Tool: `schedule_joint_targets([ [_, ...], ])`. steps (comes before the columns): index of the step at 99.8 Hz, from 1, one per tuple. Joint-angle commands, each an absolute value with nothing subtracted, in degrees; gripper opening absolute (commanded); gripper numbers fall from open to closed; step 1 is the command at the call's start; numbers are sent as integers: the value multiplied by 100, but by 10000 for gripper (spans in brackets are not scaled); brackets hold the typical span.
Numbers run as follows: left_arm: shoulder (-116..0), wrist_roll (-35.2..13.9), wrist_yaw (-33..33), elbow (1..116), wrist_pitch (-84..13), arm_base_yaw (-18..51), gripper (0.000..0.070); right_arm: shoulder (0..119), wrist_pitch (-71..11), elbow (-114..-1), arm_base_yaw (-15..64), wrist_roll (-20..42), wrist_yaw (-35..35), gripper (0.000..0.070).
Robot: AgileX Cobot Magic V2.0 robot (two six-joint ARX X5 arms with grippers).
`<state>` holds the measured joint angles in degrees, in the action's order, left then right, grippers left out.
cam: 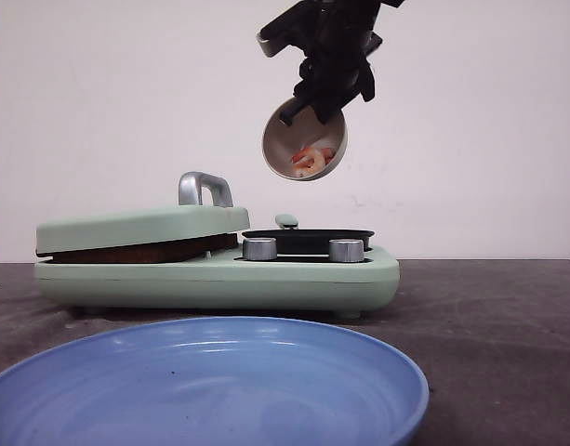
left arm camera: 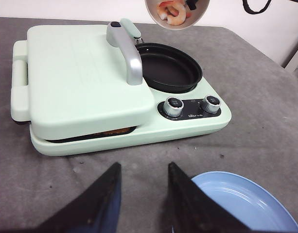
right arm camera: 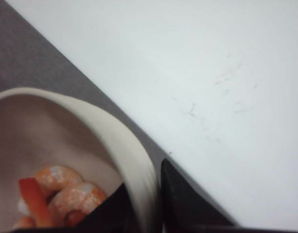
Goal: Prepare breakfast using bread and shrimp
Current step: 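Tilt the bowl with the right gripper to pour shrimp into the pan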
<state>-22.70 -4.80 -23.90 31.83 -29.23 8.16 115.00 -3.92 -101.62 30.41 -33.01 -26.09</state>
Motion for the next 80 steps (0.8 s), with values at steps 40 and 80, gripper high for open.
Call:
schedule_joint_targets([
  [40,-2274,-366,-2381,3201,-2873,832,110,11557,130,-10315,3299,-4491,-3769,0],
  [80,-2274,-366,-2381,3201,-2871,832,110,11555,454,-10315,3439,-4993,-4176,0],
])
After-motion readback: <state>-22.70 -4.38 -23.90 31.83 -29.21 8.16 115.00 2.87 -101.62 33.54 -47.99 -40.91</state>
